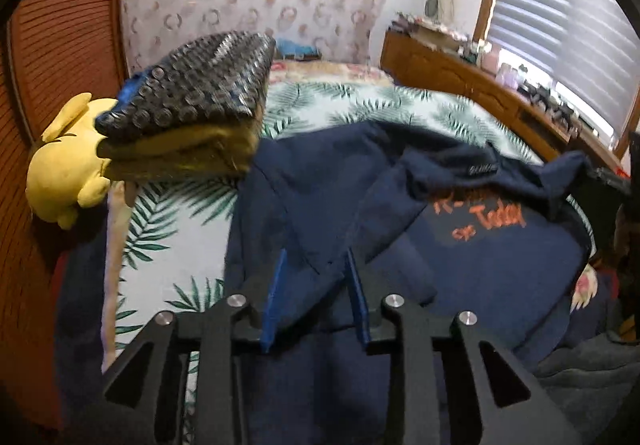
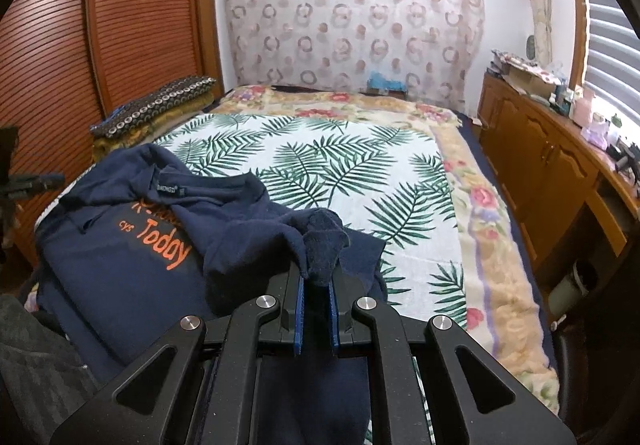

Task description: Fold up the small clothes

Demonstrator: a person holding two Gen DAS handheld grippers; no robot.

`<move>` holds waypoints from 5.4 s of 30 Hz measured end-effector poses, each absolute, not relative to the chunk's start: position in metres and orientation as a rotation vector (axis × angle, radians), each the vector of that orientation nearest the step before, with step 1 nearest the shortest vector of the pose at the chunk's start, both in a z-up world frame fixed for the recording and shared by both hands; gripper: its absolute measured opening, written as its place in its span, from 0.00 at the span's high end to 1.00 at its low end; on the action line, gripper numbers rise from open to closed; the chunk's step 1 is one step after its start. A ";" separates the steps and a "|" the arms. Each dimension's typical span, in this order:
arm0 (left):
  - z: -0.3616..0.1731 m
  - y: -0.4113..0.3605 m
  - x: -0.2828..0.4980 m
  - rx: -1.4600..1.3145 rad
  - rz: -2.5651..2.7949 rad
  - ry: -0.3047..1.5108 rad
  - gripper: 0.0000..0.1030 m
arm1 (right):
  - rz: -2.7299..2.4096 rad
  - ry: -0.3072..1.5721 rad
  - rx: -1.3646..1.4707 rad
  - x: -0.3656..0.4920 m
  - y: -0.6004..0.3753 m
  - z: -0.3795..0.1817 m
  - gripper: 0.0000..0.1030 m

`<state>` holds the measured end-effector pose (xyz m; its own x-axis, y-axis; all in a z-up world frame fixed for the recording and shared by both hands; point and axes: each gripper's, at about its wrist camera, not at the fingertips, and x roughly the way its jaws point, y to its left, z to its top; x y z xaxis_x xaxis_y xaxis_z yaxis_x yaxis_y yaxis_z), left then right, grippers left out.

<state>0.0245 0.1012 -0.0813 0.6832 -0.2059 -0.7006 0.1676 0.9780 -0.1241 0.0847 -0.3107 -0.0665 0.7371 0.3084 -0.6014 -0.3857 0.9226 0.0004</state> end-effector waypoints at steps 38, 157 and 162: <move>-0.015 0.130 -0.042 -0.012 -0.156 0.686 0.63 | 0.392 0.744 -0.171 0.032 -0.338 -0.068 0.73; 0.167 0.126 0.034 -0.019 -0.220 0.161 0.97 | 0.395 0.203 -0.195 0.042 -0.369 0.208 0.96; 0.101 0.111 0.122 0.007 -0.191 0.294 0.97 | 0.383 0.304 -0.184 0.121 -0.370 0.142 0.95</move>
<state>0.1220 0.1113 0.1015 0.9392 -0.1859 -0.2887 0.1880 0.9819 -0.0206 0.1209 -0.3701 0.1424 0.8830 0.3388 -0.3249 -0.3935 0.9116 -0.1190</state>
